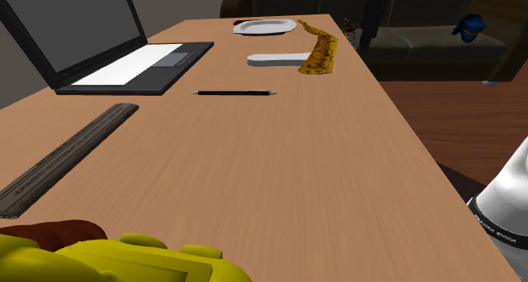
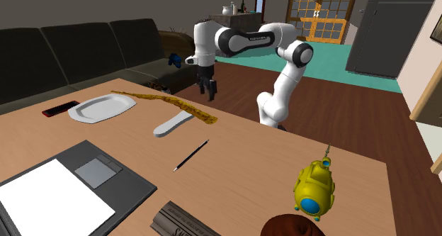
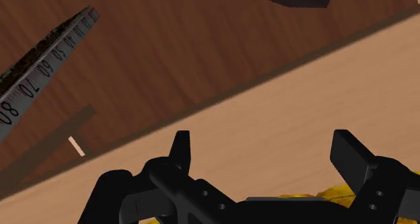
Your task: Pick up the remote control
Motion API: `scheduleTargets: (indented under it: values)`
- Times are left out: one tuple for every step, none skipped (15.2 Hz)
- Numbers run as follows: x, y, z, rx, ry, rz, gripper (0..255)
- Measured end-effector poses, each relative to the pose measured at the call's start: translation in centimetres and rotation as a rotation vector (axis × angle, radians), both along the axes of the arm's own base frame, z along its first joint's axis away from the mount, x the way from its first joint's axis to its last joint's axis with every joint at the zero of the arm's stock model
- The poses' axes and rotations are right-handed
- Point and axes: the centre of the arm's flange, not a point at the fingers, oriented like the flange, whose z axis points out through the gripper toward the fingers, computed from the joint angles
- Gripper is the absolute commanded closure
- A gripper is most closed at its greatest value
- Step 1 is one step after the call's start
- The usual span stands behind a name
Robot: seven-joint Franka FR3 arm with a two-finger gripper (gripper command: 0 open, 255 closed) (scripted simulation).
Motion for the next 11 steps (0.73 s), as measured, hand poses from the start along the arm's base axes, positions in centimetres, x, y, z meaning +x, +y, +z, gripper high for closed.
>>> scheduleTargets:
  values:
    - [1.1,0.5,-0.2,-0.002,0.0,0.026,0]
    - [2.3,1.3,-0.2,-0.005,-0.001,0.052,0]
    - [3.3,1.9,-0.1,-0.007,-0.001,0.078,0]
    - [4.3,2.6,-0.4,-0.009,-0.001,0.104,0]
    - [5.4,3.4,-0.3,-0.012,-0.001,0.13,0]
    - [6.6,4.1,-0.5,-0.014,-0.002,0.156,0]
    - [7.6,5.1,-0.4,-0.016,-0.002,0.182,0]
    - [8.6,5.7,-0.4,-0.019,-0.002,0.208,0]
    - [9.7,6.7,-0.4,-0.021,-0.003,0.235,0]
    - [10.6,7.6,-0.6,-0.023,-0.003,0.261,0]
    - [11.7,8.5,-0.6,-0.025,-0.004,0.287,0]
